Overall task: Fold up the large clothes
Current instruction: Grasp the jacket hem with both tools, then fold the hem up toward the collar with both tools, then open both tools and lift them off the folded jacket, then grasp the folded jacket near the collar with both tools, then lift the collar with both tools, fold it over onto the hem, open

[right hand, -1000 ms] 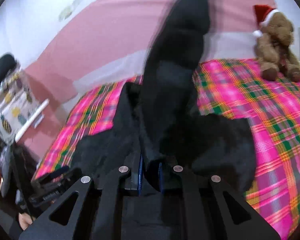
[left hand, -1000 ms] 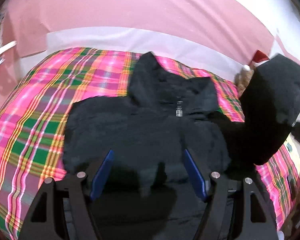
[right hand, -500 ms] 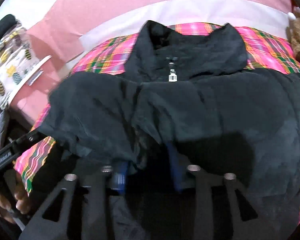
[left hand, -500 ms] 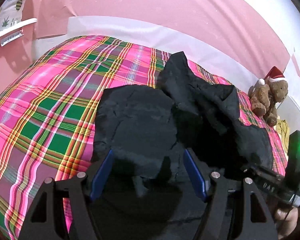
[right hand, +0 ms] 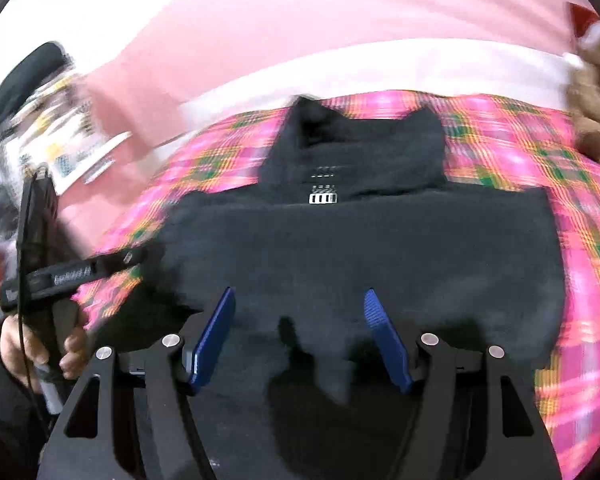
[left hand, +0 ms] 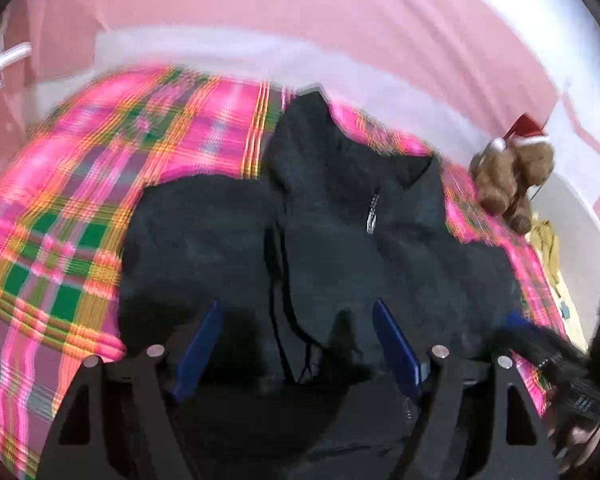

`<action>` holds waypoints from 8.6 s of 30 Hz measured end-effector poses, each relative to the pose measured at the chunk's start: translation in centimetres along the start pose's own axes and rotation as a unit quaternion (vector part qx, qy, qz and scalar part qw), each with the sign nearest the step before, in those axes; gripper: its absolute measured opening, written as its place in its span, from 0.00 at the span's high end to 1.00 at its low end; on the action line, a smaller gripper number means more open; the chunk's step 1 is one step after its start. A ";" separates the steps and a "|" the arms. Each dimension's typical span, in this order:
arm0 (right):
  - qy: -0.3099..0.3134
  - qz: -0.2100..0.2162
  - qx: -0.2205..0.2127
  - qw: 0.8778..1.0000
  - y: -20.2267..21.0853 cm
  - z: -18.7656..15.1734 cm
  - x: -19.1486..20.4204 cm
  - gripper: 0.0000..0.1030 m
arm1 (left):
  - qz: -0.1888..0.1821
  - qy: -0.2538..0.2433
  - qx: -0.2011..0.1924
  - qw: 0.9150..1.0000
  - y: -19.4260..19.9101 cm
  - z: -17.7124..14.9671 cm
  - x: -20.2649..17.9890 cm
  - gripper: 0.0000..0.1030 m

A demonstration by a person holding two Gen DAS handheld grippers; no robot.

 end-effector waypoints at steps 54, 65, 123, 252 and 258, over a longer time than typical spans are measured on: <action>-0.055 -0.170 0.007 0.984 -2.8 3.8 -12.5 0.47 | 0.061 -0.091 -0.017 0.994 -6.6 4.0 -2.6 0.53; -0.015 -0.159 0.065 0.985 -6.4 -2.4 -10.5 0.47 | 0.051 -0.091 0.003 0.995 -7.1 -0.1 -0.4 0.51; 0.029 -0.051 -0.031 0.998 10.6 4.1 4.5 0.42 | 0.042 -0.114 -0.034 0.992 11.6 -1.0 -9.3 0.50; -0.004 -0.013 0.094 0.995 -5.7 -4.3 3.1 0.73 | -0.002 -0.023 0.043 0.999 -3.7 -5.4 -1.3 0.71; 0.010 -0.026 0.010 1.000 -1.2 1.4 1.3 0.73 | -0.012 -0.059 0.005 0.998 0.9 -2.7 -2.2 0.71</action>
Point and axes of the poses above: each gripper's, at about its wrist camera, not at the fingertips, and y roughly against the way its jaws point, x to its left, z to its top, the point moved 9 cm from there along -y, roughly the way its jaws point, and after that the axes turned 8 degrees about -z, right-handed, at the moved point
